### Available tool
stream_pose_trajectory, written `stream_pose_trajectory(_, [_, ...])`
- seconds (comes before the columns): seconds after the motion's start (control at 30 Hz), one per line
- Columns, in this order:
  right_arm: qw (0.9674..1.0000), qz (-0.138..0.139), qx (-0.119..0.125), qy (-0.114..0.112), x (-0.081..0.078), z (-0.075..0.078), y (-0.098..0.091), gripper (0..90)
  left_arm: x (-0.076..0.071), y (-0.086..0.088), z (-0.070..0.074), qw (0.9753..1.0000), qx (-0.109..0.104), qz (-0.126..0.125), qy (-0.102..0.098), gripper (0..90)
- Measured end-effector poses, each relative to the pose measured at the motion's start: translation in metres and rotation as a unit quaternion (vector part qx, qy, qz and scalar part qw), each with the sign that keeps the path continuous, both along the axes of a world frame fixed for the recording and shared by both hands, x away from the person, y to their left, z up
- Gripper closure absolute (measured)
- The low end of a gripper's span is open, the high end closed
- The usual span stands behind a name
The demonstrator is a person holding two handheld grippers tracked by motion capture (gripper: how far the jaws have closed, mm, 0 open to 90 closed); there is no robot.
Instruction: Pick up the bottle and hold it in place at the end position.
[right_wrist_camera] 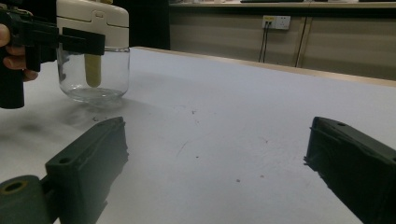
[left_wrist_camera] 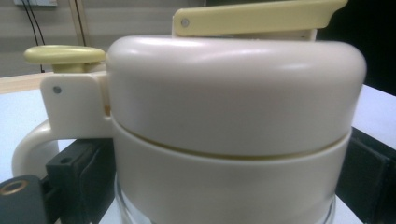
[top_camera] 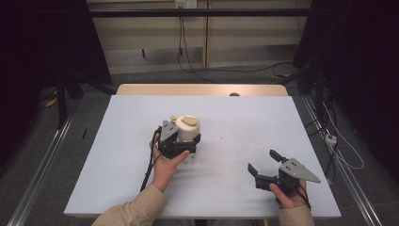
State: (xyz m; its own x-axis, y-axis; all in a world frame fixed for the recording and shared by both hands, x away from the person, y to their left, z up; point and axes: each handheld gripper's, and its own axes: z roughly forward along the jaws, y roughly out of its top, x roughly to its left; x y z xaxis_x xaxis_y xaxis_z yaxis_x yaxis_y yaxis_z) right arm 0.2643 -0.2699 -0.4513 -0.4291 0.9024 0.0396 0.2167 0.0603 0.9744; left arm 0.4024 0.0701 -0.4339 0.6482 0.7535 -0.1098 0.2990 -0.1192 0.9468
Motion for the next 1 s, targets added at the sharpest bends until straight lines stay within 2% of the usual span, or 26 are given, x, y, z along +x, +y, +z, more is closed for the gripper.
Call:
stream_pose_trajectory(0.27, [1.0,0.001,0.001,0.0,0.0,0.0,0.0,4.8,0.004,-0.005,0.001,1.0,-0.001,-0.005,0.006,5.5])
stream_pose_trajectory(0.57, [1.0,0.002,0.0,0.0,0.0,0.0,0.0,4.9,0.007,-0.01,0.001,0.9999,0.004,-0.015,0.002,5.5])
stream_pose_trajectory(1.0, [1.0,0.003,0.0,0.002,0.0,-0.001,0.0,4.9,0.011,-0.016,0.001,0.9997,-0.001,-0.023,0.005,5.6])
